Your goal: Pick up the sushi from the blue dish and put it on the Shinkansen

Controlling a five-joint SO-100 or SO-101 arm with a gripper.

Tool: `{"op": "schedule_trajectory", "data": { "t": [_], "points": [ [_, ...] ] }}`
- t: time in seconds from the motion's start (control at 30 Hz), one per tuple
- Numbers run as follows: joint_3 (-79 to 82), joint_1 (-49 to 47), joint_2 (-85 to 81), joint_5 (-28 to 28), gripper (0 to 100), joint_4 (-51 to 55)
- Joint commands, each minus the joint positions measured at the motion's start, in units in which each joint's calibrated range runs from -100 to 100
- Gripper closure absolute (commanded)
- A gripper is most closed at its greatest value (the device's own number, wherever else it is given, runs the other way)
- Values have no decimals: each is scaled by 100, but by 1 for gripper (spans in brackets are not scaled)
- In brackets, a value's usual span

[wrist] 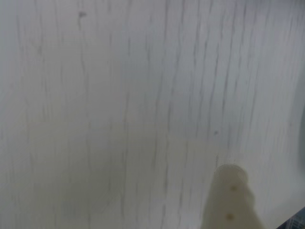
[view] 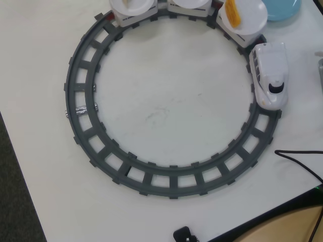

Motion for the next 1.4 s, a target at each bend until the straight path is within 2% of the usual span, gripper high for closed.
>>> {"op": "schedule_trajectory", "data": {
  "t": [0.0, 0.57, 0.87, 1.0, 1.2, 1.37],
  "points": [
    [-34, -11, -43, 12, 85, -53],
    [-43, -29, -35, -14, 84, -36],
    [-833, 473, 191, 17, 84, -216],
    [-1479, 878, 825, 23, 82, -558],
    [-2440, 895, 2604, 23, 67, -1277],
    [-3768, 904, 4658, 143, 66, -1730]
  ]
}}
